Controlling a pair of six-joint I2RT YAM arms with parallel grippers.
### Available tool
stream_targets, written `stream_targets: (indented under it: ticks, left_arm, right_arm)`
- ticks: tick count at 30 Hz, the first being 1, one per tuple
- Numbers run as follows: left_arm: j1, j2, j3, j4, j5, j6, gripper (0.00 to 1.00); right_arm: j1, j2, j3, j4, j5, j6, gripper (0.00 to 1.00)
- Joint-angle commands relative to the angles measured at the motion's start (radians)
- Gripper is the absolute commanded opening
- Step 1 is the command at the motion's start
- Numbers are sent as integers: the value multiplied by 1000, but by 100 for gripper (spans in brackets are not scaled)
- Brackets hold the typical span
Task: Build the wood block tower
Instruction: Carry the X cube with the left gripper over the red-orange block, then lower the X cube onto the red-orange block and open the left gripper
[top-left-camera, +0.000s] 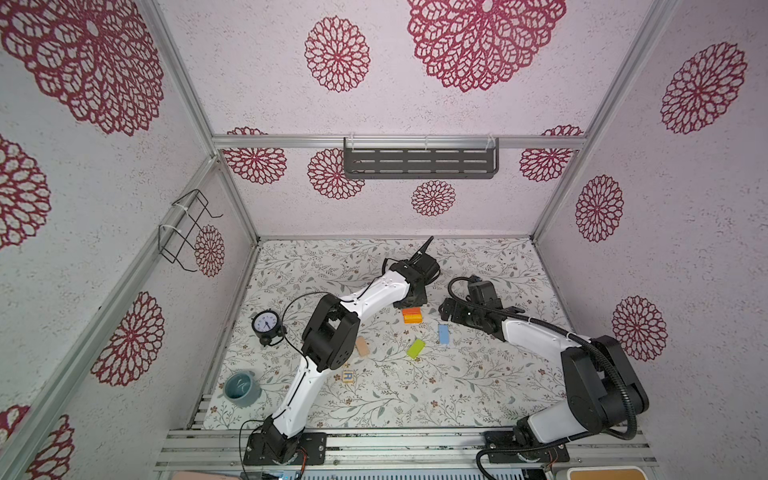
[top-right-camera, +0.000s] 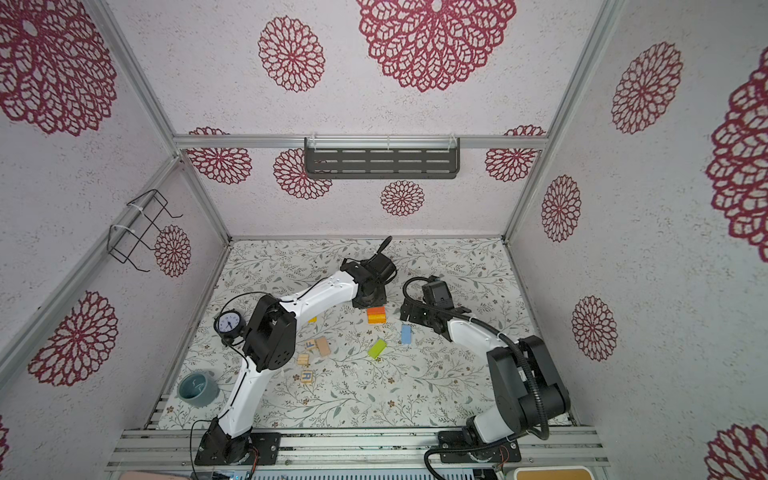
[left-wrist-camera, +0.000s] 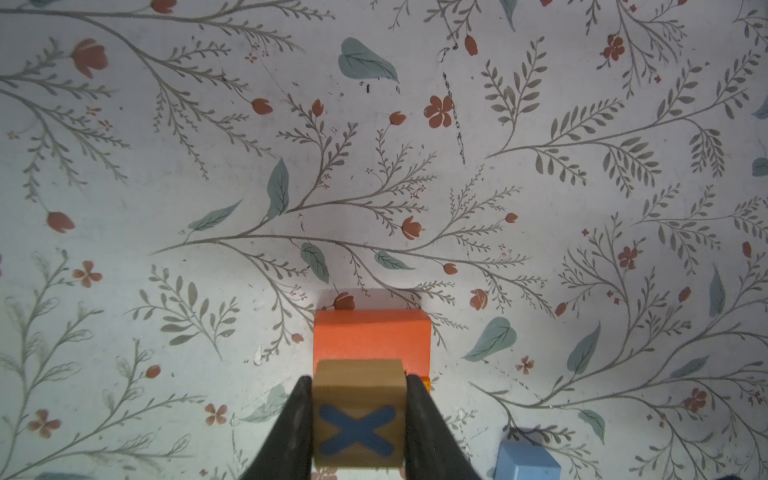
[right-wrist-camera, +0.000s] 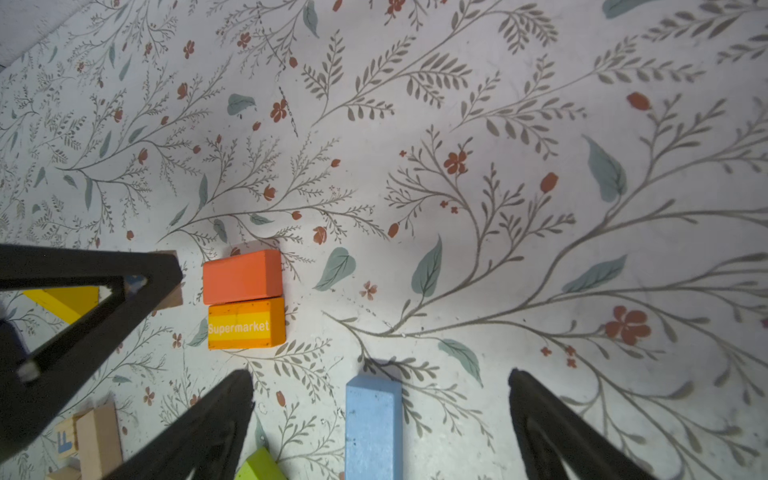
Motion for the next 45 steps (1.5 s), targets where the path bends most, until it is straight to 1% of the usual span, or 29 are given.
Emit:
stream_targets:
  ticks: [1, 10, 27, 39, 45]
  left_arm:
    - [-10, 5, -10, -21, -27, -26, 21]
    - [-16, -3, -43, -17, -30, -36, 21]
    - [-16, 40, 0, -22, -20, -34, 22]
    - [-14, 48, -4, -19, -19, -36, 22]
    - [-11, 53, 4, -17, -18, -34, 25]
  right_arm:
    - [-5, -14, -3, 10, 30, 13, 99]
    - [-6, -25, -7, 8, 36, 14, 99]
    - [-10, -38, -17, 17, 34, 18, 99]
    - [-10, -32, -18, 23, 22, 22, 99]
    - [-12, -31, -17, 23, 24, 21, 99]
